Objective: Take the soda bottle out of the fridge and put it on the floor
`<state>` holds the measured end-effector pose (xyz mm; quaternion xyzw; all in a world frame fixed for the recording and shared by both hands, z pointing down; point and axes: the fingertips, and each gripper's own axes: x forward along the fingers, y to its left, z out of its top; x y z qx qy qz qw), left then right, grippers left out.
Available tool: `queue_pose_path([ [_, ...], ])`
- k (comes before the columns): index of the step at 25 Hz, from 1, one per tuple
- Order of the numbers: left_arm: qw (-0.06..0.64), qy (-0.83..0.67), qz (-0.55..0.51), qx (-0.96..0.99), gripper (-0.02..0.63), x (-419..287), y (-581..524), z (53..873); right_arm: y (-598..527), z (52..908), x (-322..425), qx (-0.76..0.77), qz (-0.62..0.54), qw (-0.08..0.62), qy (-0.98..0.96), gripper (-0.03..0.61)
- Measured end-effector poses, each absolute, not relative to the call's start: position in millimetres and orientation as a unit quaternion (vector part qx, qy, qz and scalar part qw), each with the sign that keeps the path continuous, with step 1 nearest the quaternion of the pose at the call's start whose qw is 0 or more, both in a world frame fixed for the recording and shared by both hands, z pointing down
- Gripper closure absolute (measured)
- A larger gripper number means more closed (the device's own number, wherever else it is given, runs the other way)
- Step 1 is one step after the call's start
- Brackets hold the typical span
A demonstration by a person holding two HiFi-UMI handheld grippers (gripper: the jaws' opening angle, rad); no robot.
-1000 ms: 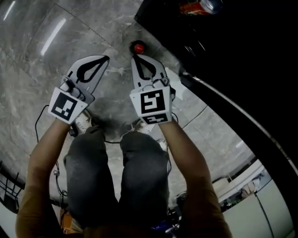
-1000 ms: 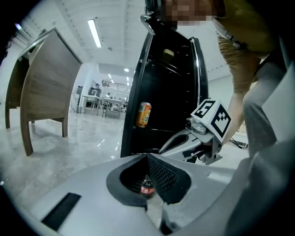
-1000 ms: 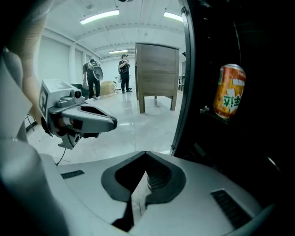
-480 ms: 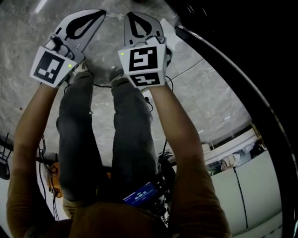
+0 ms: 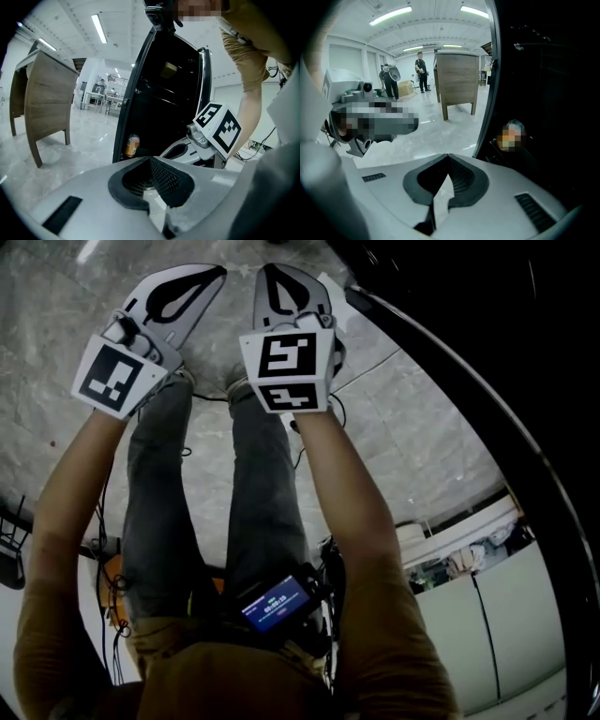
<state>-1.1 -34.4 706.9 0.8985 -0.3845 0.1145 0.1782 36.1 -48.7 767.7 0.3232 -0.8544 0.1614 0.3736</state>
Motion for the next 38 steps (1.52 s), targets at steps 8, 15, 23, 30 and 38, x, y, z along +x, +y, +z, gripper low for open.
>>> queue_pose_path([
  [8,0.168,-0.392,0.096,0.899,0.618,-7,-49,630,-61,697,8,0.309,0.142,0.365,-0.867,0.578],
  [15,0.148,-0.41,0.098,0.894,0.618,-39,-56,585,-63,654,-13,0.297,0.129,0.371,-0.87,0.578],
  [23,0.166,-0.443,0.07,0.878,0.619,-55,-62,522,-71,586,-12,0.317,0.13,0.362,-0.867,0.578],
  [30,0.156,-0.441,0.061,0.882,0.619,-44,-49,466,-64,532,1,0.343,0.127,0.348,-0.863,0.578],
  [38,0.158,-0.438,0.059,0.883,0.619,-30,-38,421,-65,474,8,0.363,0.122,0.32,-0.867,0.578],
])
